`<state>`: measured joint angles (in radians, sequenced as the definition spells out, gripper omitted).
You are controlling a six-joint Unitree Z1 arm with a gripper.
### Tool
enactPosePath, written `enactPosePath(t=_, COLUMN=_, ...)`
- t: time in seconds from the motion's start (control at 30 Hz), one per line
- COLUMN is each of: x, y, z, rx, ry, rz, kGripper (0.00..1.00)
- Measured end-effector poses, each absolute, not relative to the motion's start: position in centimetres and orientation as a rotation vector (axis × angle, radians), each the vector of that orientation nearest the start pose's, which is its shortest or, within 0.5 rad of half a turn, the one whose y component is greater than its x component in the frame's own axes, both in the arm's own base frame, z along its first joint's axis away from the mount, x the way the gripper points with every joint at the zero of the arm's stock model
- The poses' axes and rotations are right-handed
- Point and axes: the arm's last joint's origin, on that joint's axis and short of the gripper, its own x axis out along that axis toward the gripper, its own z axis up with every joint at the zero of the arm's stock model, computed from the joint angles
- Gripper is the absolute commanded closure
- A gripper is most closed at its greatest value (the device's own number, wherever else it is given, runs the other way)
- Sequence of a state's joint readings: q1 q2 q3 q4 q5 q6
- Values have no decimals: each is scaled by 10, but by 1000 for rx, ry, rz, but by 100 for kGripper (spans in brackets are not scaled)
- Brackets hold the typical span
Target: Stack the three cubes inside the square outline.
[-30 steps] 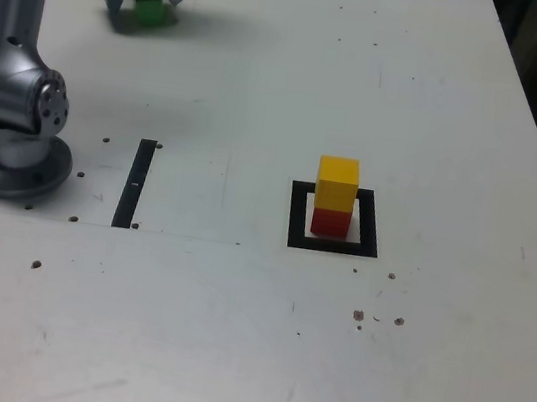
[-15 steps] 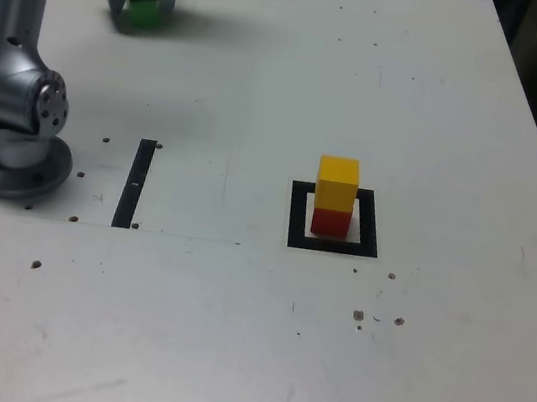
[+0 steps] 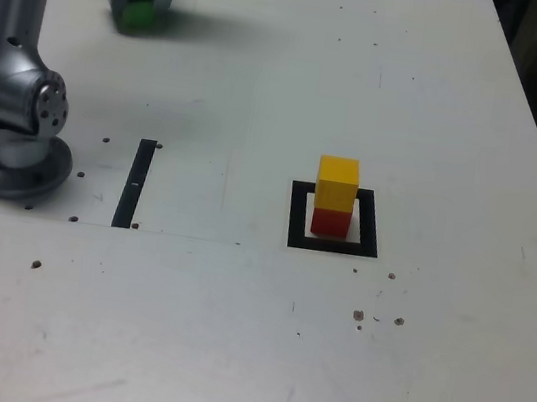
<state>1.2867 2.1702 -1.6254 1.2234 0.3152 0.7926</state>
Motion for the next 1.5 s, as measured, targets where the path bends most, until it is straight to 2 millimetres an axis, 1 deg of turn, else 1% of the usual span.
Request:
enactPosePath(t=0.17, x=99, y=373, z=218, rx=-376, ry=1901, rz=359, kGripper=68)
enactPosePath(t=0.3, x=111, y=361, z=235, rx=-334, ry=1854, rz=353, kGripper=68)
enactPosePath(t=0.4, x=125, y=345, z=249, rx=-302, ry=1813, rz=322, kGripper=68)
enactPosePath(t=0.47, x=134, y=333, z=255, rx=-293, ry=1798, rz=297, kGripper=68)
enactPosePath(t=0.63, x=160, y=294, z=278, rx=-247, ry=1769, rz=255, kGripper=68)
enactPosePath(t=0.7, x=168, y=277, z=285, rx=-237, ry=1765, rz=238, kGripper=68)
enactPosePath(t=0.77, x=175, y=265, z=290, rx=-221, ry=1758, rz=226, kGripper=68)
enactPosePath(t=1.13, x=219, y=186, z=311, rx=-114, ry=1792, rz=166, kGripper=69)
enactPosePath(t=1.33, x=240, y=153, z=323, rx=-44, ry=1806, rz=135, kGripper=69)
enactPosePath(t=1.4, x=248, y=139, z=328, rx=-15, ry=1809, rz=118, kGripper=69)
enactPosePath(t=1.5, x=256, y=124, z=336, rx=14, ry=1800, rz=97, kGripper=69)
